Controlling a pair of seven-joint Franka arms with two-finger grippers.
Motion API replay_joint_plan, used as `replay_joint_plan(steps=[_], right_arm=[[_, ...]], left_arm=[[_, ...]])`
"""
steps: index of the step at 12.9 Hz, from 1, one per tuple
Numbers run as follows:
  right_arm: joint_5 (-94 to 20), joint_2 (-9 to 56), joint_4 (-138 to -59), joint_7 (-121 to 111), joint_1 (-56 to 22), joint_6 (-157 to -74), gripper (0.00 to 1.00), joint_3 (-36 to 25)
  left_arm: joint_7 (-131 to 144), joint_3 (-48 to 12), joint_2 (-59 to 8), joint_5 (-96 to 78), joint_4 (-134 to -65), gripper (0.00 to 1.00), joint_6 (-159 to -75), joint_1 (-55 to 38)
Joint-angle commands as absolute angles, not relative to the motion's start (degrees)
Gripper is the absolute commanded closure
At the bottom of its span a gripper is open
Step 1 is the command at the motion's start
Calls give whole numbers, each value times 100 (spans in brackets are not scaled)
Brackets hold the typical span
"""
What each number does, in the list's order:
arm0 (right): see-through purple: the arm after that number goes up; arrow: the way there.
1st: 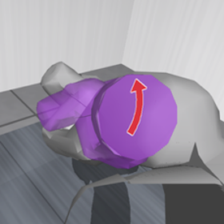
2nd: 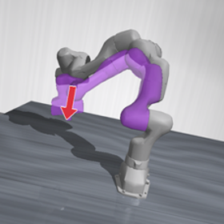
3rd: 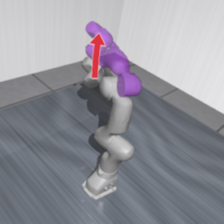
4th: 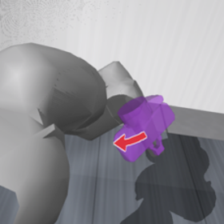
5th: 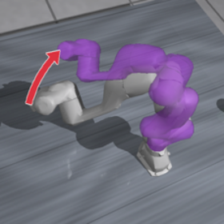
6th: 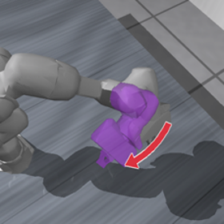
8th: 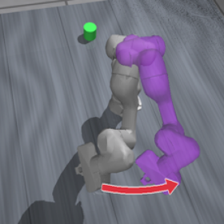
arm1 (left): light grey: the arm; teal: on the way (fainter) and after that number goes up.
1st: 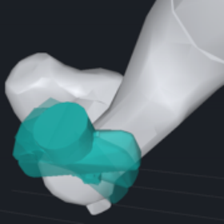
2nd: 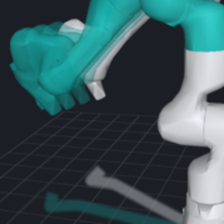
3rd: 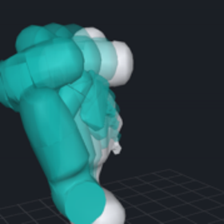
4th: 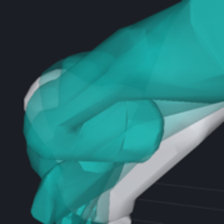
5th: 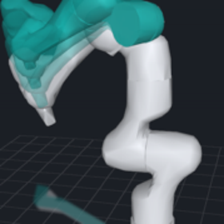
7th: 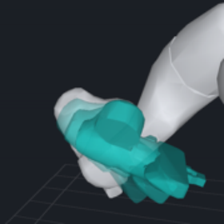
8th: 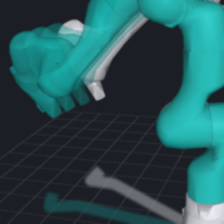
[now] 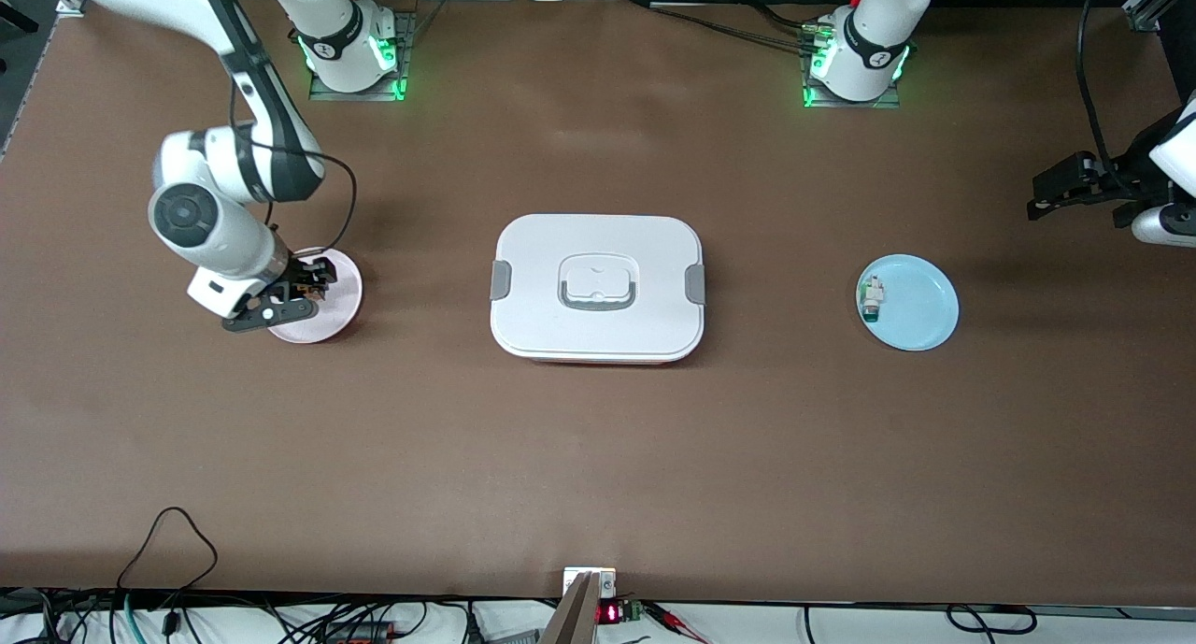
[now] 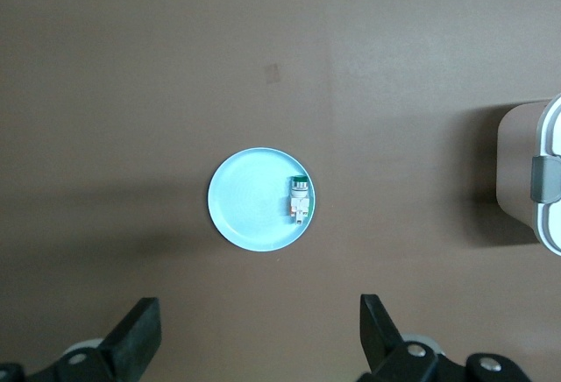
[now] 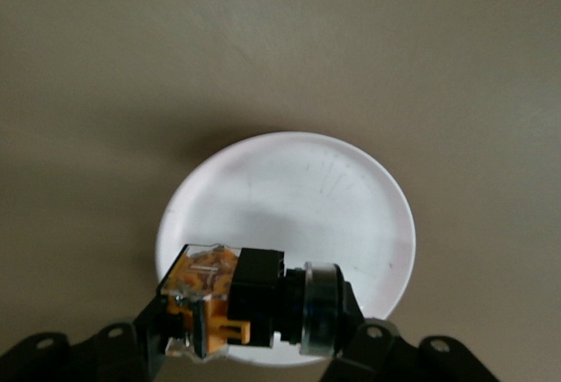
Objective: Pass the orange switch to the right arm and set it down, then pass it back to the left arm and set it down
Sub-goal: 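Lift the switch with the right gripper over the white box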
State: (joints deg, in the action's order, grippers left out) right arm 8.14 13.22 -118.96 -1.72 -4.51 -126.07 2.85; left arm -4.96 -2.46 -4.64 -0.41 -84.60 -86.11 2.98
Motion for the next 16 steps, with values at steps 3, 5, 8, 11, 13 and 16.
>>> replay_joint_plan(steps=[3, 5, 8, 11, 13, 16], right_arm=[[28, 722, -10663, -534, -439, -11260, 72, 492], [-53, 650, -10233, -929, -466, -10979, 72, 518], [-779, 694, -9678, -1702, -448, -10741, 72, 720], [-1440, 738, -9563, -2852, -536, -10880, 73, 738], [-1905, 782, -9562, -3748, -545, -11300, 73, 939], [-2799, 1036, -9475, -5145, -571, -11697, 73, 1195]], left_arm=[[-519, -255, -466, -114, -8385, 0, -8508, 325], [-492, -264, -466, -114, -8385, 0, -8490, 299], [-510, -264, -466, -114, -8385, 0, -8464, 299], [-510, -264, -466, -114, -8385, 0, -8464, 299], [-510, -255, -466, -114, -8385, 0, -8464, 299], [-501, -264, -466, -123, -8385, 0, -8446, 308]])
